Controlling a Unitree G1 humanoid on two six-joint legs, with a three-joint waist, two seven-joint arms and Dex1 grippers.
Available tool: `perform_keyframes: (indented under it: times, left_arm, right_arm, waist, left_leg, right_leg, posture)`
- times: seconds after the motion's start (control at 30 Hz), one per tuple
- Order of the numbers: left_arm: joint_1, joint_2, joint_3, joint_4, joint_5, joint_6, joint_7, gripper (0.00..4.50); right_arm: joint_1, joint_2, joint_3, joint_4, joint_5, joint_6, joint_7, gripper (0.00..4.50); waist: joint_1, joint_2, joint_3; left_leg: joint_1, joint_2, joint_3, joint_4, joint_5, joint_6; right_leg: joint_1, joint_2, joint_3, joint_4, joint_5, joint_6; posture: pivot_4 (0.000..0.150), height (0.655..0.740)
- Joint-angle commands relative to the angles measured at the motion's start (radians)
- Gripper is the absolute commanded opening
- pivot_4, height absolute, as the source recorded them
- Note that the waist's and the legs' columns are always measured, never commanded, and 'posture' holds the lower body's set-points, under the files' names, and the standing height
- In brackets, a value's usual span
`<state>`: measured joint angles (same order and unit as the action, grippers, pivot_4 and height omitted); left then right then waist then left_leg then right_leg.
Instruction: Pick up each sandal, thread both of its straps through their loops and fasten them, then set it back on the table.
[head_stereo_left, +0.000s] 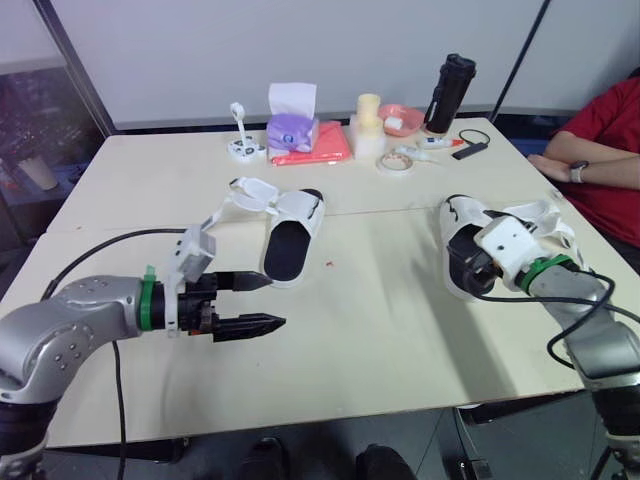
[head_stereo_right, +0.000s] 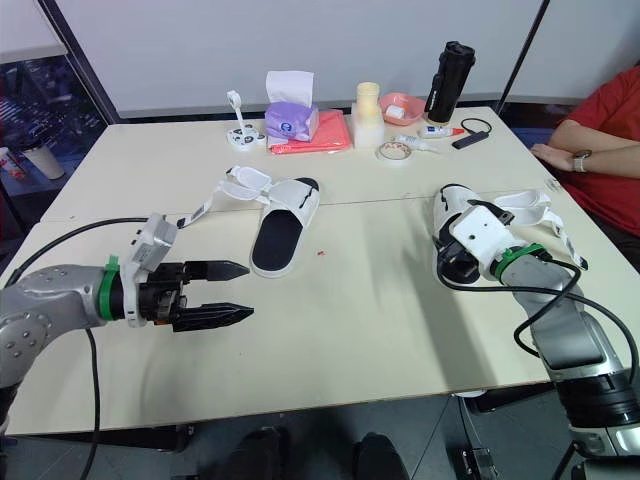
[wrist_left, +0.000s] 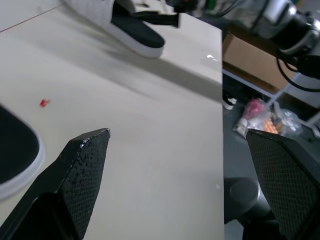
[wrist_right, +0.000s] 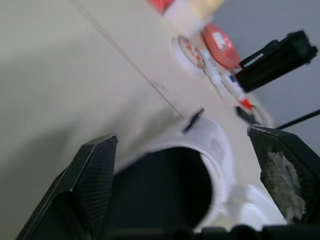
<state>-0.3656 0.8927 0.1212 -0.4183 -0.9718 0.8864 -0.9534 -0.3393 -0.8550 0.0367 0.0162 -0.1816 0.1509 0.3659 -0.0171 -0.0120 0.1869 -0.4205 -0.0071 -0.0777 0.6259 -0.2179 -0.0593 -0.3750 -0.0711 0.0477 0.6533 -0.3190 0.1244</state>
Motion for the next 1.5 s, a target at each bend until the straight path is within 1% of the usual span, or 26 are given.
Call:
perform_keyframes:
  times: [0.03, 0.17, 0.27, 0.4, 0.57, 0.63, 0.67, 0.73, 0.9, 1.03, 1.13, 1.27, 1.37, 1.43, 1.5]
  left_arm:
    - [-0.066, -0.017, 0.012, -0.001, -0.028, 0.002, -0.006, 4.50]
    - [-0.092, -0.045, 0.022, -0.025, -0.055, 0.018, 0.027, 4.50]
    - [-0.081, -0.061, 0.029, -0.046, -0.065, 0.024, 0.052, 4.50]
    - [-0.043, -0.075, 0.039, -0.068, -0.066, 0.027, 0.088, 4.50]
    - [-0.021, -0.096, 0.055, -0.080, -0.081, 0.027, 0.142, 4.50]
    - [-0.006, -0.103, 0.063, -0.085, -0.087, 0.025, 0.161, 4.50]
    - [0.001, -0.106, 0.065, -0.088, -0.089, 0.023, 0.168, 4.50]
    - [0.019, -0.111, 0.074, -0.099, -0.095, 0.021, 0.181, 4.50]
    - [0.041, -0.114, 0.089, -0.116, -0.113, 0.021, 0.211, 4.50]
    - [0.042, -0.113, 0.091, -0.113, -0.114, 0.018, 0.221, 4.50]
    - [0.043, -0.111, 0.091, -0.104, -0.110, 0.012, 0.219, 4.50]
    - [0.051, -0.110, 0.092, -0.096, -0.103, 0.005, 0.211, 4.50]
    - [0.054, -0.118, 0.085, -0.085, -0.091, -0.005, 0.209, 4.50]
    - [0.053, -0.129, 0.080, -0.081, -0.088, -0.010, 0.214, 4.50]
    - [0.056, -0.141, 0.072, -0.083, -0.082, -0.015, 0.217, 4.50]
  right_arm:
    - [-0.083, -0.023, 0.052, 0.107, -0.167, -0.079, -0.087, 4.47]
    - [-0.193, -0.005, 0.111, 0.274, -0.286, -0.103, -0.158, 4.47]
    - [-0.282, 0.019, 0.157, 0.414, -0.353, -0.123, -0.211, 4.47]
    - [-0.432, 0.078, 0.234, 0.673, -0.429, -0.165, -0.291, 4.47]
    - [-0.581, 0.154, 0.304, 0.961, -0.482, -0.233, -0.400, 4.47]
    - [-0.627, 0.176, 0.323, 1.046, -0.495, -0.247, -0.445, 3.96]
    - [-0.642, 0.182, 0.333, 1.078, -0.502, -0.251, -0.455, 3.62]
    - [-0.667, 0.192, 0.350, 1.133, -0.508, -0.255, -0.477, 2.75]
    - [-0.698, 0.206, 0.374, 1.193, -0.514, -0.271, -0.503, 0.05]
    - [-0.706, 0.207, 0.388, 1.200, -0.518, -0.292, -0.523, 0.05]
    - [-0.702, 0.186, 0.426, 1.165, -0.553, -0.393, -0.557, 0.05]
    - [-0.693, 0.112, 0.509, 1.093, -0.626, -0.653, -0.575, 0.05]
    - [-0.703, 0.033, 0.563, 1.039, -0.670, -0.908, -0.569, 0.05]
    - [-0.719, 0.000, 0.593, 1.017, -0.705, -1.027, -0.584, 0.05]
    - [-0.738, -0.031, 0.632, 0.983, -0.772, -1.133, -0.633, 0.05]
  waist:
    - [-0.001, 0.000, 0.000]
    - [-0.003, 0.000, 0.000]
    - [-0.004, 0.000, 0.000]
    - [-0.007, 0.001, 0.000]
    - [-0.012, 0.000, 0.001]
    - [-0.014, 0.000, 0.001]
    - [-0.016, 0.001, 0.001]
    - [-0.021, 0.001, 0.001]
    - [-0.029, 0.000, 0.000]
    - [-0.028, 0.000, 0.000]
    - [-0.030, 0.000, 0.000]
    - [-0.031, 0.001, 0.001]
    - [-0.028, 0.002, 0.001]
    - [-0.028, 0.002, 0.001]
    - [-0.028, 0.002, 0.001]
  left_leg:
    - [0.000, 0.000, 0.000, 0.000, 0.000, 0.000]
    - [0.000, 0.000, 0.000, 0.001, 0.000, 0.000]
    - [0.000, 0.000, 0.000, 0.000, 0.000, 0.000]
    - [0.000, 0.000, 0.001, 0.001, 0.000, 0.000]
    - [0.000, 0.000, 0.001, 0.000, 0.000, -0.001]
    - [0.000, 0.000, 0.001, 0.001, 0.000, -0.001]
    - [0.000, 0.000, 0.001, 0.001, 0.000, -0.001]
    - [0.000, 0.000, 0.001, 0.000, 0.000, -0.001]
    - [-0.001, 0.000, 0.000, 0.000, 0.001, -0.001]
    - [0.001, 0.000, 0.001, 0.001, 0.001, -0.001]
    - [0.001, 0.000, 0.001, 0.001, 0.001, -0.001]
    - [0.000, 0.000, 0.001, 0.000, 0.001, -0.001]
    - [0.000, 0.000, 0.002, 0.000, 0.001, -0.001]
    - [-0.002, -0.001, 0.002, 0.000, 0.001, -0.001]
    - [-0.002, -0.001, 0.002, 0.001, 0.001, -0.002]
  right_leg:
    - [0.000, 0.000, 0.000, 0.001, 0.000, 0.000]
    - [0.000, 0.000, 0.001, 0.001, 0.000, 0.000]
    - [-0.001, 0.000, 0.001, 0.001, 0.000, 0.000]
    - [0.000, 0.000, 0.002, 0.001, 0.000, 0.000]
    - [-0.001, 0.000, 0.002, 0.002, 0.000, 0.000]
    - [-0.001, 0.000, 0.002, 0.002, 0.000, 0.000]
    - [-0.001, 0.000, 0.002, 0.002, 0.000, 0.000]
    - [-0.001, 0.000, 0.002, 0.002, 0.000, 0.000]
    - [-0.001, 0.000, 0.002, 0.002, 0.000, 0.000]
    - [-0.001, 0.000, 0.002, 0.003, 0.000, 0.000]
    - [-0.001, 0.000, 0.002, 0.003, 0.000, 0.000]
    - [-0.003, 0.000, 0.003, 0.004, 0.000, 0.000]
    - [-0.005, 0.000, 0.003, 0.006, 0.000, 0.001]
    - [-0.006, 0.000, 0.004, 0.007, 0.000, 0.001]
    - [-0.007, 0.000, 0.004, 0.007, 0.000, 0.001]
  posture:
    - [0.150, 0.7400]
    - [0.150, 0.7400]
    - [0.150, 0.7400]
    - [0.150, 0.7400]
    - [0.150, 0.7400]
    - [0.150, 0.7400]
    - [0.150, 0.7400]
    - [0.150, 0.7400]
    - [0.150, 0.7400]
    - [0.150, 0.7400]
    - [0.150, 0.7400]
    - [0.150, 0.7400]
    - [0.150, 0.7400]
    - [0.150, 0.7400]
    - [0.150, 0.7400]
